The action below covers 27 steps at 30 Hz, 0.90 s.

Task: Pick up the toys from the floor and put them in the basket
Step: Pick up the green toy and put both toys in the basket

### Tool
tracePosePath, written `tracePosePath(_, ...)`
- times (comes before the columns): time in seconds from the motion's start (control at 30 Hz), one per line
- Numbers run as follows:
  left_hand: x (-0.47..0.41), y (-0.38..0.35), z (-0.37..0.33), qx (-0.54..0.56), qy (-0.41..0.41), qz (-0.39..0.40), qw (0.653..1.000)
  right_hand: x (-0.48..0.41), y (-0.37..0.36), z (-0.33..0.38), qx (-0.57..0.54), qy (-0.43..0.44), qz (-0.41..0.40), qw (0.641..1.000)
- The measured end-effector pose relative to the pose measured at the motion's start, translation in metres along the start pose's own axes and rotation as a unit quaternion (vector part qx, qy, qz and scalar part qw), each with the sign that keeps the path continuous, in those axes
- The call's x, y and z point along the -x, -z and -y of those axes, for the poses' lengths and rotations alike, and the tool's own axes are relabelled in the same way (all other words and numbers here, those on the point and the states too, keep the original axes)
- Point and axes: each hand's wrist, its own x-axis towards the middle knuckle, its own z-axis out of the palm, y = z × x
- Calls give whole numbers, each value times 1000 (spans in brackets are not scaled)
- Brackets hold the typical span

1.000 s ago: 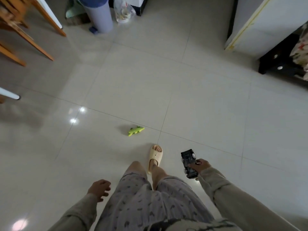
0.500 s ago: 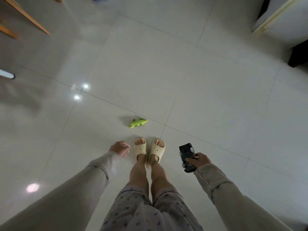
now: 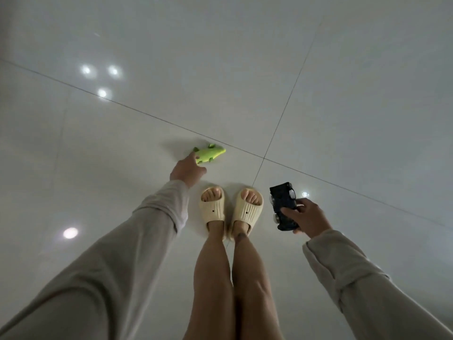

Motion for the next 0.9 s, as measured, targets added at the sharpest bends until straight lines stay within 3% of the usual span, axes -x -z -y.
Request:
tracePosePath(0.2, -140, -67, 17, -123, 17, -77, 989, -117, -39, -11, -12, 12, 7, 1000)
tracePosePath(0.47, -222, -122, 39, -211, -24, -55, 976, -175, -76, -35, -5, -14, 21, 1000)
tracePosePath(0.67, -152, -95, 40, -78, -71, 2, 994, -116, -61, -26, 23, -35, 5, 999)
tracePosePath(0.9, 42, -7, 55, 25, -61, 97, 993, 58, -20, 3, 33, -26, -5, 999)
